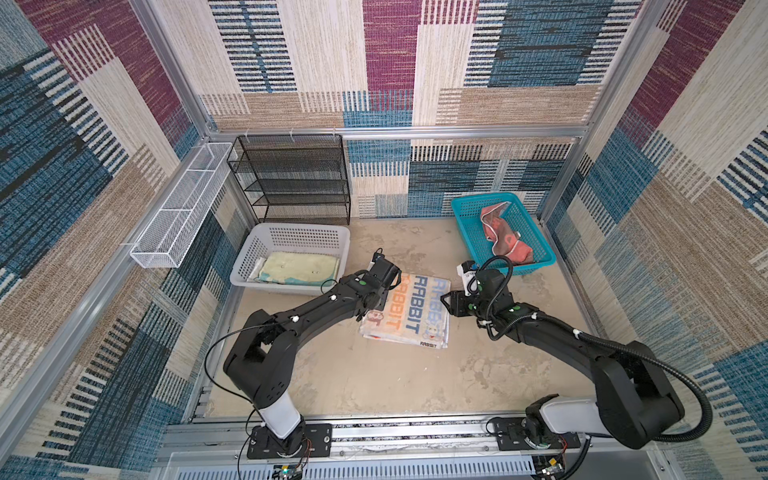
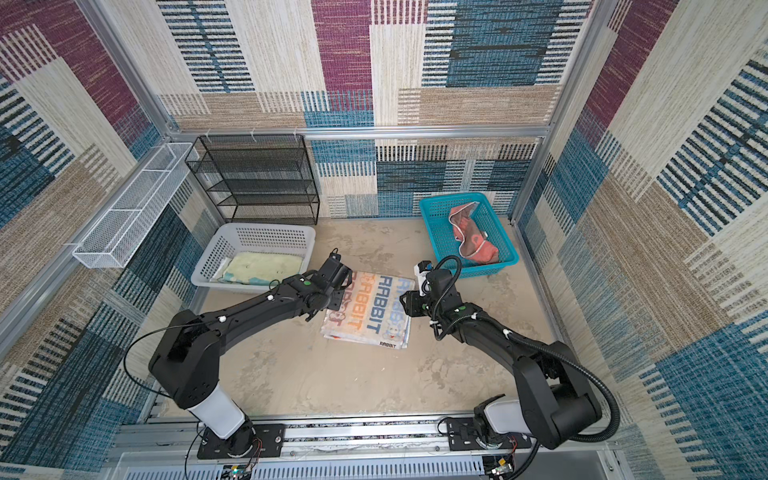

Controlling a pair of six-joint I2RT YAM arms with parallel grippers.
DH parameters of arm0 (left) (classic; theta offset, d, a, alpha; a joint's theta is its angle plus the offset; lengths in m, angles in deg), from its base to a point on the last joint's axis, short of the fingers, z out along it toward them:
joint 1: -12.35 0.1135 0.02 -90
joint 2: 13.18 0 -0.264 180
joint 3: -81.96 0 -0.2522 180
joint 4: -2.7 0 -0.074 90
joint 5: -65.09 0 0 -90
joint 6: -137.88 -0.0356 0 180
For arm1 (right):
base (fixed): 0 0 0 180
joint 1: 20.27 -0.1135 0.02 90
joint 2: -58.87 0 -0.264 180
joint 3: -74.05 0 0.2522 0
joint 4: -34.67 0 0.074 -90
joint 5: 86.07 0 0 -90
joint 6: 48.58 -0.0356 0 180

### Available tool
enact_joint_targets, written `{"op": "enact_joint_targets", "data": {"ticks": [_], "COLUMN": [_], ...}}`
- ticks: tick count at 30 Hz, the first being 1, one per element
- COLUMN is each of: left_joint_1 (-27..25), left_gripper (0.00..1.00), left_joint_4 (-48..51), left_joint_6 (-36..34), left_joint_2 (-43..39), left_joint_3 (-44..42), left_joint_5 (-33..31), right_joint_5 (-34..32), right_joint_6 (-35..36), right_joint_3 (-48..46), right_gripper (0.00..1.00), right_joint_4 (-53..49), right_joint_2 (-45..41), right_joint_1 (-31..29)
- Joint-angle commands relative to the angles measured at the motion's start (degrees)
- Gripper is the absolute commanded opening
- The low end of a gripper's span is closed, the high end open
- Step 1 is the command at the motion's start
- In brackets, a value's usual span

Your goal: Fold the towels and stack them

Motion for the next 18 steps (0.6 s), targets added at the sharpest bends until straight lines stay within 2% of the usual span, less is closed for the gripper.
{"op": "enact_joint_targets", "data": {"ticks": [1, 9, 18], "left_joint_1": [1.4, 5.0, 6.6], "left_gripper": [0.58, 0.64, 0.63], "left_joint_4": [0.4, 0.3, 4.8], "left_joint_6": [-3.2, -5.7, -6.4], "left_joint_2": [4.1, 15.3, 25.4], "left_joint_3": [5.6, 17.6, 30.0], "left_joint_5": [2.8, 8.0, 10.0], "right_joint_5": [-4.2, -5.3, -5.9], "right_joint_6": [-1.0, 0.1, 0.8], "right_joint_3": [3.1, 10.2, 14.1], "right_gripper": [0.52, 0.53, 0.53], "right_joint_4": [3.3, 3.1, 2.8], "right_joint_2": [4.0, 15.3, 21.1], "right_joint_1": [0.7, 2.9, 4.4]}}
